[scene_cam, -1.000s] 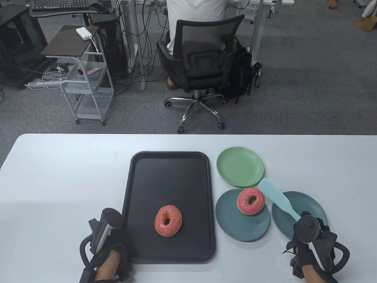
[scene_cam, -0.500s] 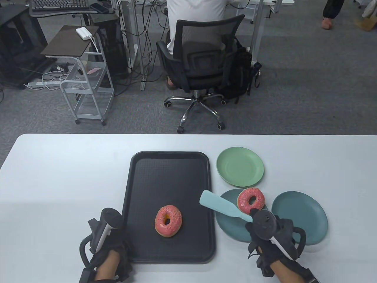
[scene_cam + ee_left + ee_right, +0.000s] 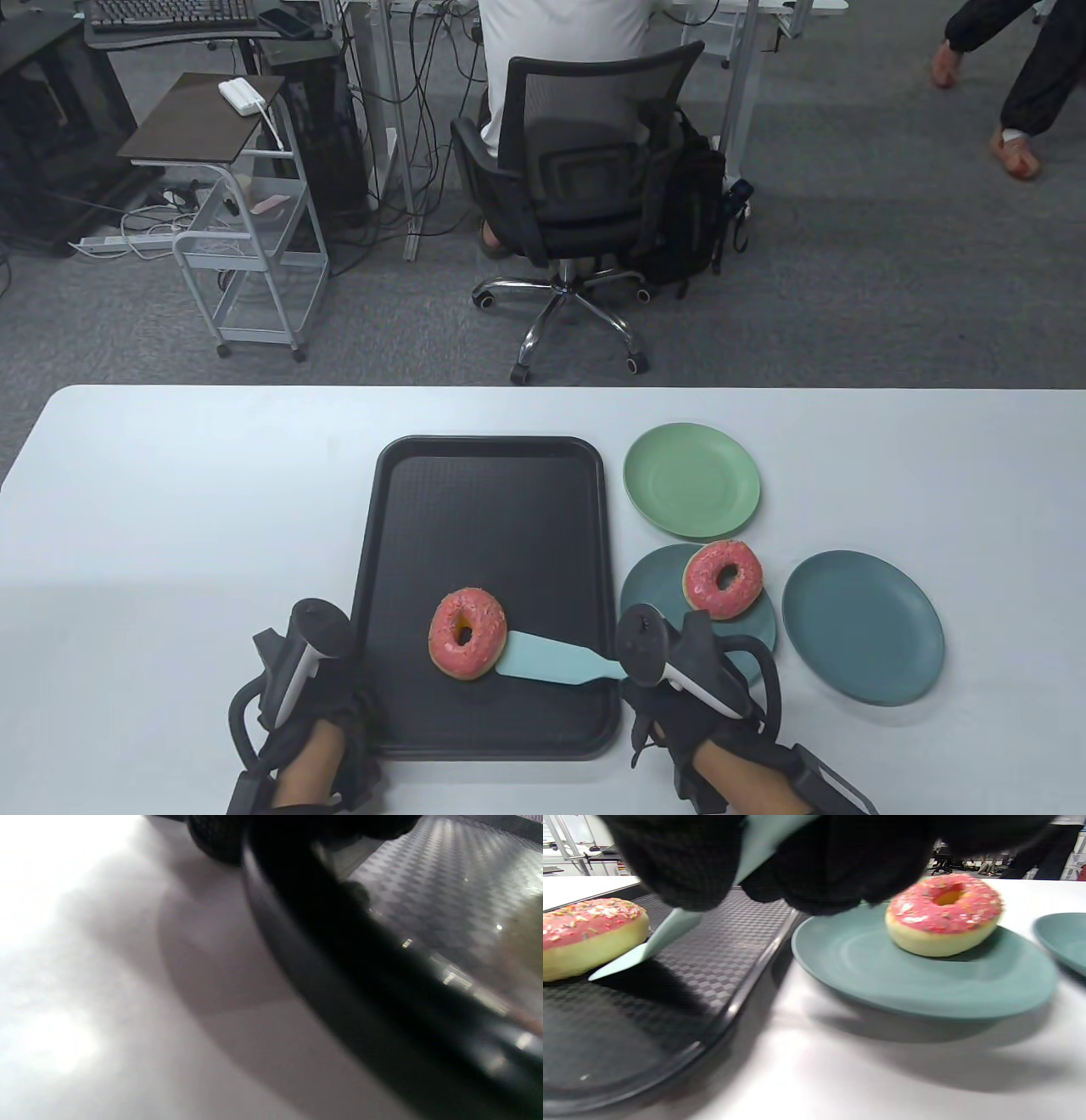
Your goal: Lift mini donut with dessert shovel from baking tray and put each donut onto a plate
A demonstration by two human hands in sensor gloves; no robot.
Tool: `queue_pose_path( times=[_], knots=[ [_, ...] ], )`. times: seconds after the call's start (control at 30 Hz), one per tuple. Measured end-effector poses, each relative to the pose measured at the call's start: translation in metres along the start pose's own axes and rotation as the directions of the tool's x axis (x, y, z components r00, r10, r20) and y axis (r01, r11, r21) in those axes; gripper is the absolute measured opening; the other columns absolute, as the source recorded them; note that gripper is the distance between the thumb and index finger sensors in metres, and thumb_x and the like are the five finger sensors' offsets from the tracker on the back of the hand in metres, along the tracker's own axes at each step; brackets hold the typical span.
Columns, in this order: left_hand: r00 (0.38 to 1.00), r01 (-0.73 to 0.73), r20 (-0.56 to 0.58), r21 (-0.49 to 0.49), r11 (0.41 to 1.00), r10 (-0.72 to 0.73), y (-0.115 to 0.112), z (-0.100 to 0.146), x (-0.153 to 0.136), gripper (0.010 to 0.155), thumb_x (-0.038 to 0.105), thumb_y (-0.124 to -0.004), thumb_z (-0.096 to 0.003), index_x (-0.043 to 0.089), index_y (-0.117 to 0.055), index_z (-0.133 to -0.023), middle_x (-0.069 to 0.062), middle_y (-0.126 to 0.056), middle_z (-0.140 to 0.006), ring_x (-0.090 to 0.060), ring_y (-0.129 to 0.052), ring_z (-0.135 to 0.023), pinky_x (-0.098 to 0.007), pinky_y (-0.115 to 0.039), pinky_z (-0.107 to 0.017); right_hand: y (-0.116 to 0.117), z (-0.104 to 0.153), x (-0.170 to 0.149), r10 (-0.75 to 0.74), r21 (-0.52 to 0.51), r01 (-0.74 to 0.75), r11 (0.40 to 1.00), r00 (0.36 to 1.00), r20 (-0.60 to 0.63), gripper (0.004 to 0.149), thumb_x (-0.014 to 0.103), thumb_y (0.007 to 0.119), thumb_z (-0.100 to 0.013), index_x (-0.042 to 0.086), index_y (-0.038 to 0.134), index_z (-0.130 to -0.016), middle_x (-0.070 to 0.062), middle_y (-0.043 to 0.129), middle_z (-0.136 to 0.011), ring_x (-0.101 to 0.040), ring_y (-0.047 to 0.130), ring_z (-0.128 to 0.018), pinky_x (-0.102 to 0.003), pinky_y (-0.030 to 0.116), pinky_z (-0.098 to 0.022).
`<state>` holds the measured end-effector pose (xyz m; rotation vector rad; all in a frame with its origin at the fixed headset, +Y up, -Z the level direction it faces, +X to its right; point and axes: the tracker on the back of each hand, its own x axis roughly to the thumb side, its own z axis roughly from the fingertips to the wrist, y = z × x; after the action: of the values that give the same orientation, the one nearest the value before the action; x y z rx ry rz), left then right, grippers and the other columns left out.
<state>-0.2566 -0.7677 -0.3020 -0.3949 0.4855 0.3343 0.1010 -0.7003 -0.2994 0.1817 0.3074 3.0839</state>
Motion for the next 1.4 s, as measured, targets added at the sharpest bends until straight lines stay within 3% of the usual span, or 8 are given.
queue_pose_path(
  times=[0.33,0.97,1.4],
  knots=[
    [1.0,-0.001,0.001,0.0,1.0,0.001,0.0,0.0,0.0,0.06,0.039,-0.073,-0.0422,0.028,-0.051,-0.097,0.001,-0.071,-0.082,-0.022,-0.083,-0.059,-0.053,-0.056,-0.067,0.009,-0.03,0.048,-0.021,-0.022,0.022,1.0,0.998,0.06,0.053,0.044,0.086,-0.041,0.021,0.076,-0.087,-0.013,0.096,-0.061,-0.028,0.092,-0.033,-0.042,0.086,-0.02],
    [1.0,0.0,0.001,-0.003,1.0,0.0,-0.001,0.0,0.0,0.061,0.039,-0.073,-0.0424,0.027,-0.051,-0.098,0.001,-0.071,-0.083,-0.023,-0.083,-0.06,-0.053,-0.055,-0.067,0.033,-0.054,0.09,-0.119,-0.012,0.122,0.992,0.986,0.119,0.053,0.044,0.084,-0.041,0.022,0.074,-0.088,-0.012,0.094,-0.064,-0.029,0.092,-0.036,-0.043,0.086,-0.023],
    [1.0,-0.001,0.004,-0.014,1.0,0.001,-0.001,0.0,0.0,0.061,0.04,-0.072,-0.0426,0.027,-0.05,-0.098,0.001,-0.069,-0.083,-0.022,-0.082,-0.06,-0.053,-0.054,-0.067,0.026,-0.049,0.073,-0.213,-0.062,0.222,0.973,0.969,0.123,0.053,0.044,0.084,-0.041,0.021,0.075,-0.088,-0.012,0.095,-0.061,-0.028,0.092,-0.035,-0.042,0.087,-0.021]
  ],
)
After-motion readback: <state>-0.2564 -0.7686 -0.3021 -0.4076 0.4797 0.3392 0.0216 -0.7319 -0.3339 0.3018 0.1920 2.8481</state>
